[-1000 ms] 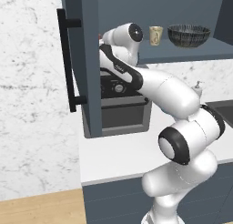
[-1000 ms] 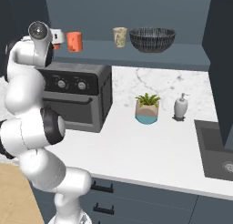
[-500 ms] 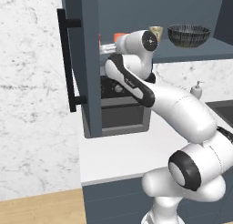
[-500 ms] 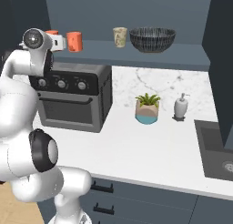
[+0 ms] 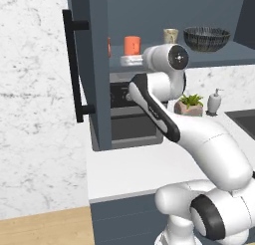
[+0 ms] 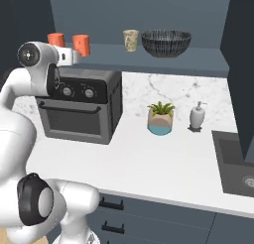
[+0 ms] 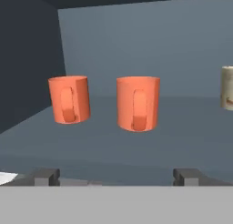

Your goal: Gather all objects into one cabinet and sort the glasses and bowls to opposite sides.

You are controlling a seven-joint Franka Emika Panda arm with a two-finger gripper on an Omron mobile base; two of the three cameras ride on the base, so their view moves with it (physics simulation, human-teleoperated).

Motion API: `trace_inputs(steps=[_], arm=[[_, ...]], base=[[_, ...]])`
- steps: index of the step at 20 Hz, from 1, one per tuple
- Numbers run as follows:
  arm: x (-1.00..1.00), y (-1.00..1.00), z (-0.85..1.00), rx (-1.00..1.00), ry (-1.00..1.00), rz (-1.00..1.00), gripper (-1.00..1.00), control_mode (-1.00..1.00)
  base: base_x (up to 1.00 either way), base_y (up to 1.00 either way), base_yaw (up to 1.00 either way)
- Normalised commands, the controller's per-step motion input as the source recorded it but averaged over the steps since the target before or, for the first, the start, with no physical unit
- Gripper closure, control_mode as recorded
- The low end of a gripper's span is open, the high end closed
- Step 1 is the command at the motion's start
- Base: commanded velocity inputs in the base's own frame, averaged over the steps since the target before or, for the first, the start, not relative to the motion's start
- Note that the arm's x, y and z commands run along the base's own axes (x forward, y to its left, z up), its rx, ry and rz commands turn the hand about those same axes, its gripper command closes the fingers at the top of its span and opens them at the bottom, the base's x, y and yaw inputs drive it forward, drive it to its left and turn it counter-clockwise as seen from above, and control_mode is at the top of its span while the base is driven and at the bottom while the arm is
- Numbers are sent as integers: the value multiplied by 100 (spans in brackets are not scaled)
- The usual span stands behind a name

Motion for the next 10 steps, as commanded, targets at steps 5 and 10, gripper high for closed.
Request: trace_inputs(steps=[5,10], arm=[[-54,-37,6,0,0,-9,-100,-100],[-51,-67,27,0,1,-8,-100,-100]], base=[[0,0,0],[0,0,0]])
